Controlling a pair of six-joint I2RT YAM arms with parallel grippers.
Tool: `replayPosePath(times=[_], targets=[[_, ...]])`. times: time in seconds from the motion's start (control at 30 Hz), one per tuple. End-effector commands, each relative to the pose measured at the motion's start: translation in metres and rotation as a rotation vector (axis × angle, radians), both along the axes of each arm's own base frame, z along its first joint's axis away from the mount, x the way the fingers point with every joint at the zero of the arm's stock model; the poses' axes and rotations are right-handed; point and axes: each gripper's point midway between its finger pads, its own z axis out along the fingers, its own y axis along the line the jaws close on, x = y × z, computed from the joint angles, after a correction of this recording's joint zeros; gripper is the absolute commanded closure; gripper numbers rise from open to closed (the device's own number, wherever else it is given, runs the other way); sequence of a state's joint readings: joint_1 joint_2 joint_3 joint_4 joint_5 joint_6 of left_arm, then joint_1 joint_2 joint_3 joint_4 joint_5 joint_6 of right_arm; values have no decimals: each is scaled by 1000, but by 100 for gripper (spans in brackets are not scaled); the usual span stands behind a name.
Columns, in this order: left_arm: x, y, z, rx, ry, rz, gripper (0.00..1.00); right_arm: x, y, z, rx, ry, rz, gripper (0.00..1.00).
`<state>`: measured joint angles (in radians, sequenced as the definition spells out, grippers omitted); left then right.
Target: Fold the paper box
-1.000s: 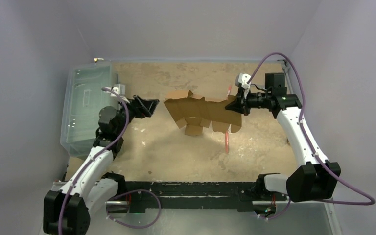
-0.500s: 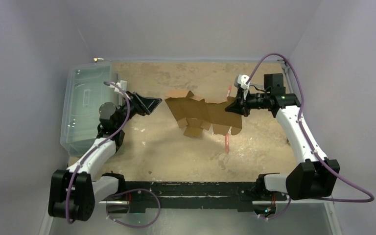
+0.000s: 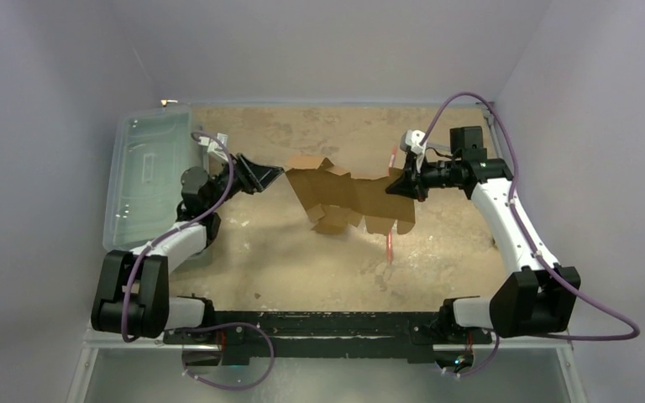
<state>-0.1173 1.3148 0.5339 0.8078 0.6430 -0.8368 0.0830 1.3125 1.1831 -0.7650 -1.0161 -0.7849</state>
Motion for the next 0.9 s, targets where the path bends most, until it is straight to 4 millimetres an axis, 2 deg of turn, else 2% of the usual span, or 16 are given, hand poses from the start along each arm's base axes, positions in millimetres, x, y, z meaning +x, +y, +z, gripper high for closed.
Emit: replayPosePath(times=[0.0,0.2,0.4,0.67,0.77,0.87], targets=[[3,-4,30,-42,-108,-40,44,-1,3,11,21,-22,29,100],[8,-16,26,-20,-96,-57,46,-1,3,10,19,-16,32,100],[0,-35,11,43,-60,-97,50,0,2,9,14,-15,28,100],[-9,-29,-19,151,10,-42,60,2,2,5,8,0,29,100],[-4,-27,-28,170,32,-25,64,1,2,4,7,6,33,100],[0,-30,-29,173,35,-26,70,2,2,3,6,7,33,100]])
